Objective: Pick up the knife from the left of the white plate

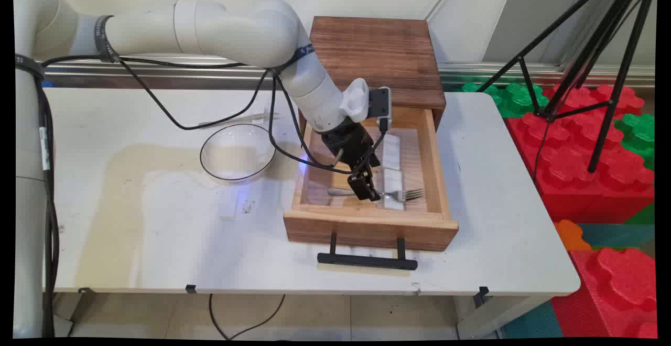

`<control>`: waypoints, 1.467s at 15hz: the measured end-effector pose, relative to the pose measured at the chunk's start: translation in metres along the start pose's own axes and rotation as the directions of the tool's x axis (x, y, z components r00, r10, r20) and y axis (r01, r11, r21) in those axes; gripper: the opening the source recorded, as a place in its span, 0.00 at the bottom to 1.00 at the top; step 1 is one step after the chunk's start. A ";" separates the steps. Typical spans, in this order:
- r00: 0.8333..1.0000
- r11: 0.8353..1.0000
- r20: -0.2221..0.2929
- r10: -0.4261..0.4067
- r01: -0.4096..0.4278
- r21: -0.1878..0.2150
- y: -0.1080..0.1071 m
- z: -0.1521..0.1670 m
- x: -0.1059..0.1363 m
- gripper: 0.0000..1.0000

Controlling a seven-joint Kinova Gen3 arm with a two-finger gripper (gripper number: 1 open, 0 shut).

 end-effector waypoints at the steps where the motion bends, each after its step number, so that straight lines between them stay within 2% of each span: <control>1: 1.000 1.000 -0.002 0.002 -0.002 0.007 -0.001 -0.002 0.000 1.00; 6: 1.000 0.999 -0.014 0.008 -0.008 0.037 -0.002 -0.021 0.002 1.00; 10: 1.000 0.997 -0.027 0.003 -0.001 0.077 -0.003 -0.048 0.002 1.00; 14: 0.999 0.991 -0.041 -0.022 0.027 0.128 -0.001 -0.088 -0.002 1.00; 22: 0.997 0.976 -0.056 -0.056 0.066 0.207 0.015 -0.177 -0.032 1.00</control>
